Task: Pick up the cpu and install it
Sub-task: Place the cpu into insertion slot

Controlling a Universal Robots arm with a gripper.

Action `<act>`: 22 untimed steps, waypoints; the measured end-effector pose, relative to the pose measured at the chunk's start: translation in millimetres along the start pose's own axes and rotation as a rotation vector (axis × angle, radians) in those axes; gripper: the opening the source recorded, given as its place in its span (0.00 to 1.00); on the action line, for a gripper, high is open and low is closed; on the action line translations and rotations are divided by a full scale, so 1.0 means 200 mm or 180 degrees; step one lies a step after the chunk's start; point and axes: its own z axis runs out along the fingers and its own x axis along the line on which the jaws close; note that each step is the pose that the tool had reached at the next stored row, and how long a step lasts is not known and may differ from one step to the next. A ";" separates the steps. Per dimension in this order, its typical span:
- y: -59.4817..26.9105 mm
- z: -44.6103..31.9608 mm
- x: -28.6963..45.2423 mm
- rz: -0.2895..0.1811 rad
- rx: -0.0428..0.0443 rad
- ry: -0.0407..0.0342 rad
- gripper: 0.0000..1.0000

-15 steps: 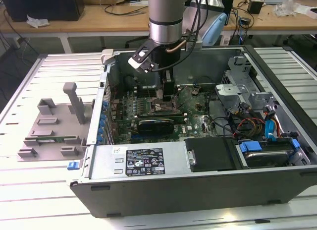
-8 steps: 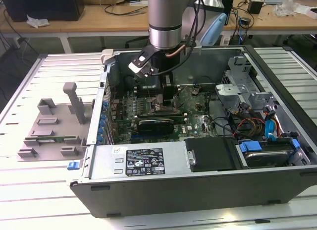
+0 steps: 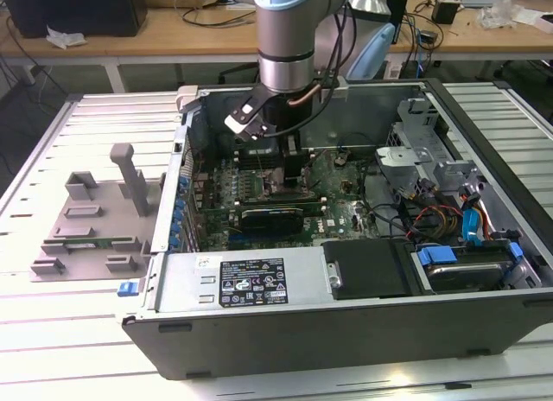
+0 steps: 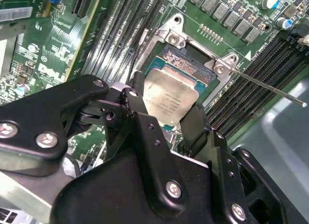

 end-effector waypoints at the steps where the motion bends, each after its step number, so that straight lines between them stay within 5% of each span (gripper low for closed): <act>1: -0.007 0.009 0.005 0.0000 -0.0007 -0.0001 0.55; 5: -0.029 0.063 0.019 0.0002 -0.0032 -0.0002 0.55; 22: -0.034 0.094 0.025 0.0036 -0.0054 0.0005 0.55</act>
